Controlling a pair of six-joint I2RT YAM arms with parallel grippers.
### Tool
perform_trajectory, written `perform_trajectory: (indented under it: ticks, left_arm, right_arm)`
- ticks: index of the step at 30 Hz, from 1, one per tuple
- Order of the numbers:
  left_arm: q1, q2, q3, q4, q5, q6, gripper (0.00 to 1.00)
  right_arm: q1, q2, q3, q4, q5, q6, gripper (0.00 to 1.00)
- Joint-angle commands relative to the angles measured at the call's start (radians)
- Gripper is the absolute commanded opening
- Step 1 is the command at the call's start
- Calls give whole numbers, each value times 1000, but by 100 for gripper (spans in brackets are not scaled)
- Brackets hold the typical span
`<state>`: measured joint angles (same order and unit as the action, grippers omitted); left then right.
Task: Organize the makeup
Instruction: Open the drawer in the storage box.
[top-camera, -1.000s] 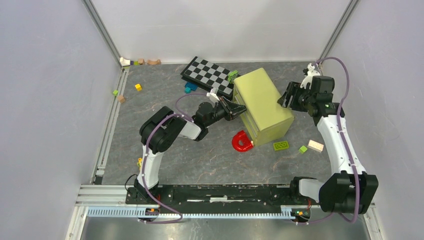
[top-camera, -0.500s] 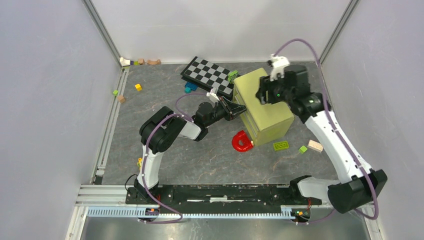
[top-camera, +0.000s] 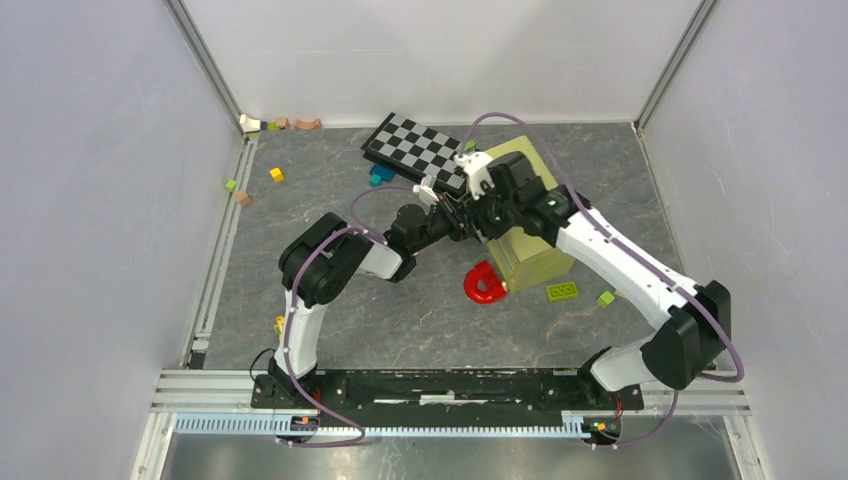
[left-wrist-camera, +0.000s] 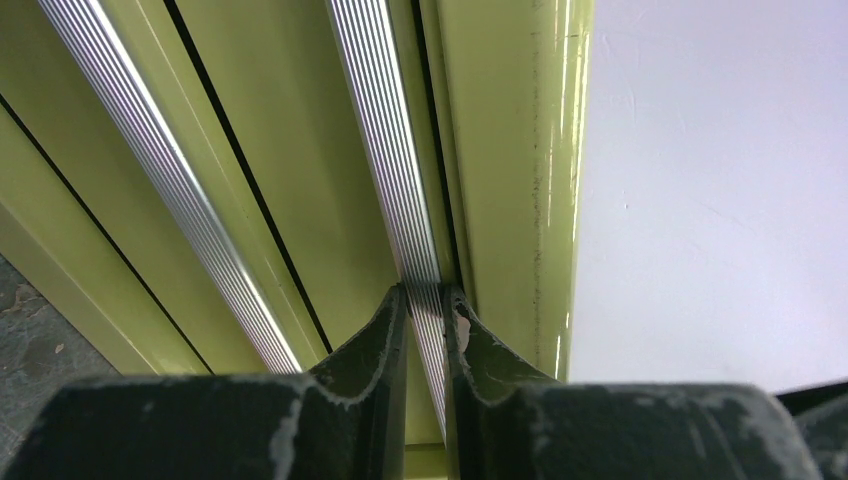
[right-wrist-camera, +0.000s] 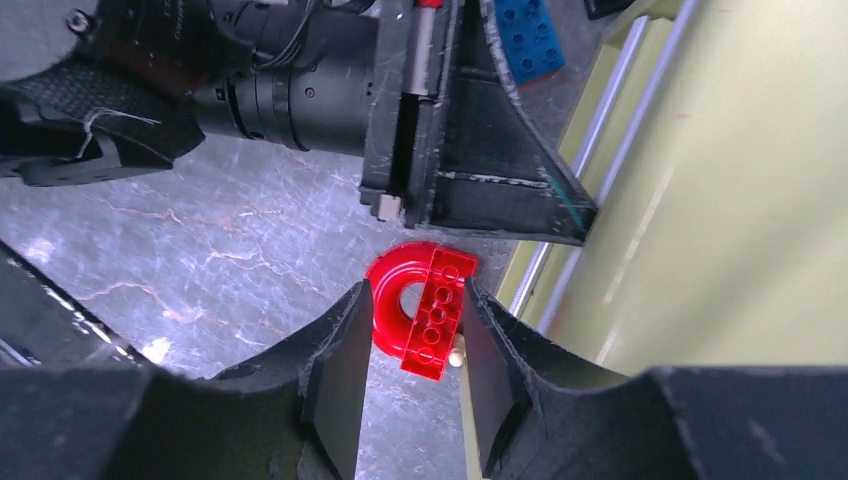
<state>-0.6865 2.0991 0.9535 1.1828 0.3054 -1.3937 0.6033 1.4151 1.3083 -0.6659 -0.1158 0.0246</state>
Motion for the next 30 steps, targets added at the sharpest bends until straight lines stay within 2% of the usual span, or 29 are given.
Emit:
perform_trajectory:
  ticks: [1,5,10,30]
  left_arm:
    - [28,-25,-8,14,-1,73,9]
    - [33,-28,-22,20,-5,71,8]
    - [47,-27,-46,41,-5,61,8]
    - [98,-147,-271,95,11,96,7]
  right_arm:
    - [51,63,67,-67,217,-16,42]
    - [53,101,100,-127,435,19,38]
    - [53,127,125,-164,554,48,38]
    - [53,163,138,-159,584,66,37]
